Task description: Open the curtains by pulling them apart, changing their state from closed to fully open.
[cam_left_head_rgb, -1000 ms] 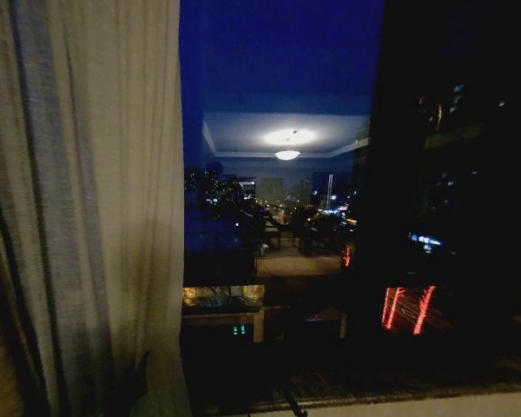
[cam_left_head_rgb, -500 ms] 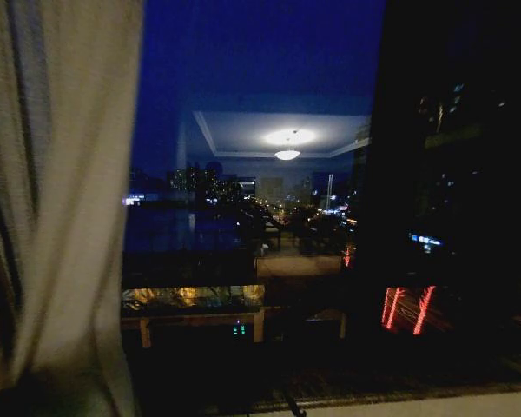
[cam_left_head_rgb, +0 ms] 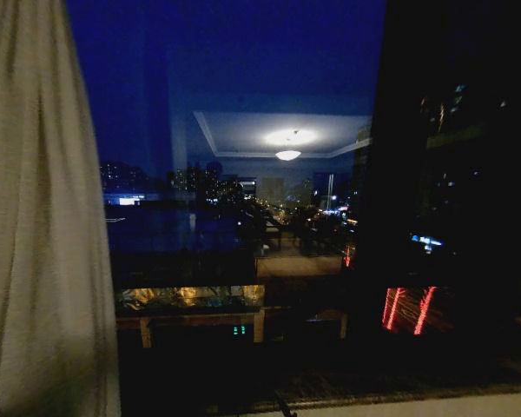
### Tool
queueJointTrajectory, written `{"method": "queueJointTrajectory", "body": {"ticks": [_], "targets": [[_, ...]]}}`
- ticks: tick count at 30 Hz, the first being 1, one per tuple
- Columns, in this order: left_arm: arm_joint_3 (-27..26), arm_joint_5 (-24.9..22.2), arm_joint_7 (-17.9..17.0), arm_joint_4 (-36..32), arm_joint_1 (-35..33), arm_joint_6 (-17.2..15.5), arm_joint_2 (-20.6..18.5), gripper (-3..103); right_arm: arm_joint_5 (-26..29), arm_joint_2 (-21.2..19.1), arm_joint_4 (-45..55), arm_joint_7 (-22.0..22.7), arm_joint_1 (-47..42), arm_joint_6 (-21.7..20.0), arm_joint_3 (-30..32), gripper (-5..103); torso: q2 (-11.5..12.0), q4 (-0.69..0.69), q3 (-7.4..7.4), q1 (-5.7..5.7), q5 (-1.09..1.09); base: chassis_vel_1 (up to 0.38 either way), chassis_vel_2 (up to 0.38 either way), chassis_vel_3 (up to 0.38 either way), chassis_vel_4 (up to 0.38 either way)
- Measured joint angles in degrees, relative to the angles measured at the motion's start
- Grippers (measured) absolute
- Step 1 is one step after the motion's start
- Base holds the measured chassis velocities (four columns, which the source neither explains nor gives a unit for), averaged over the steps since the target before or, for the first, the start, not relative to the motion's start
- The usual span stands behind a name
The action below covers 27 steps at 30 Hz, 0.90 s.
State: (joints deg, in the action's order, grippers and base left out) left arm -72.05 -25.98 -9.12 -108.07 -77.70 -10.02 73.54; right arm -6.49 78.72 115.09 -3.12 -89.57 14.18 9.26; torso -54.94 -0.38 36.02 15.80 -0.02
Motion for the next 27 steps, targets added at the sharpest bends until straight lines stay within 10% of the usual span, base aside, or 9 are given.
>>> {"method": "queueJointTrajectory", "body": {"ticks": [7,17,27], "targets": [[9.16,2.81,10.47,-5.11,-0.54,-0.84,2.42,-2,-0.07,0.0,-0.36,-0.02,-0.09,-0.09,0.13,100,0.0,0.0,0.0,0.0,0.01,0.0,0.0,0.0,0.0],[18.83,5.95,12.26,-9.39,0.19,-4.59,3.45,34,0.03,0.0,-1.14,-0.15,-0.99,0.02,1.58,100,0.0,0.01,0.0,0.0,0.0,0.0,0.0,0.0,0.0],[19.65,3.9,15.57,2.4,6.22,-4.69,-6.35,72,-0.85,0.01,-1.35,-1.04,-1.84,0.18,1.42,100,0.0,0.0,0.0,0.0,-0.01,0.0,0.0,0.0,0.0]]}}
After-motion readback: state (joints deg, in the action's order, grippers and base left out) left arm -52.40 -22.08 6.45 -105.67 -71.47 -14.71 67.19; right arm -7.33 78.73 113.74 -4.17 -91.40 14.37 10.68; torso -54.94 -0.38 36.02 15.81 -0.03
